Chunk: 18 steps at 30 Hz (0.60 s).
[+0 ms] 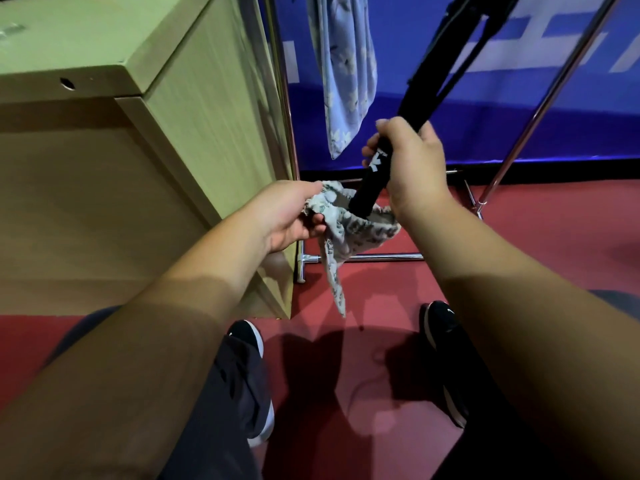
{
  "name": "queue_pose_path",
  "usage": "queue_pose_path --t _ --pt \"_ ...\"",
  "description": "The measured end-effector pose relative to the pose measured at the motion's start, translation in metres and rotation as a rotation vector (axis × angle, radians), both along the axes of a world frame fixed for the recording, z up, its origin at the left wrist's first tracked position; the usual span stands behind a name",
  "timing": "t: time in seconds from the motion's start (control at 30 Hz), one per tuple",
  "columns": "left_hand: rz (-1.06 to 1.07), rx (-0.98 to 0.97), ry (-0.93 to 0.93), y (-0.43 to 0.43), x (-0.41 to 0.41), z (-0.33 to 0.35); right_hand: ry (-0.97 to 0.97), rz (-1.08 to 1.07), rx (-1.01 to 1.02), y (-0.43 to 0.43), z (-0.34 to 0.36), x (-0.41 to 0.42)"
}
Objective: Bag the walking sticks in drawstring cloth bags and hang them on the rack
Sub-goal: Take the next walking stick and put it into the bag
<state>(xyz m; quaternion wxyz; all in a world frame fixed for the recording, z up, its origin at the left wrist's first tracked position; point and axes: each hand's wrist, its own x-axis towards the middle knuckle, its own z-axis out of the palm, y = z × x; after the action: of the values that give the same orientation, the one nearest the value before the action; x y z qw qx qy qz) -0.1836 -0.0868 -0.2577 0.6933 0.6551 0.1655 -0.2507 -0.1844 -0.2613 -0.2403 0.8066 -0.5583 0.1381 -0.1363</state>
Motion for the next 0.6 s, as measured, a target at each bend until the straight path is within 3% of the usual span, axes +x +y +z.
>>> queue_pose_path --t 0.23,0.33,0.6 --pt "-0.009 -0.143 -0.088 -0.008 0.002 0.007 0.051 0.199 -0.096 0.016 -0.016 -0.012" --pt "0.056 -0.202 -0.068 -0.010 0.008 0.008 0.127 0.345 -0.226 0.020 -0.018 -0.018" --pt "0.118 -0.106 -0.029 -0.023 0.011 0.001 0.371 0.493 -0.552 0.011 -0.007 -0.025"
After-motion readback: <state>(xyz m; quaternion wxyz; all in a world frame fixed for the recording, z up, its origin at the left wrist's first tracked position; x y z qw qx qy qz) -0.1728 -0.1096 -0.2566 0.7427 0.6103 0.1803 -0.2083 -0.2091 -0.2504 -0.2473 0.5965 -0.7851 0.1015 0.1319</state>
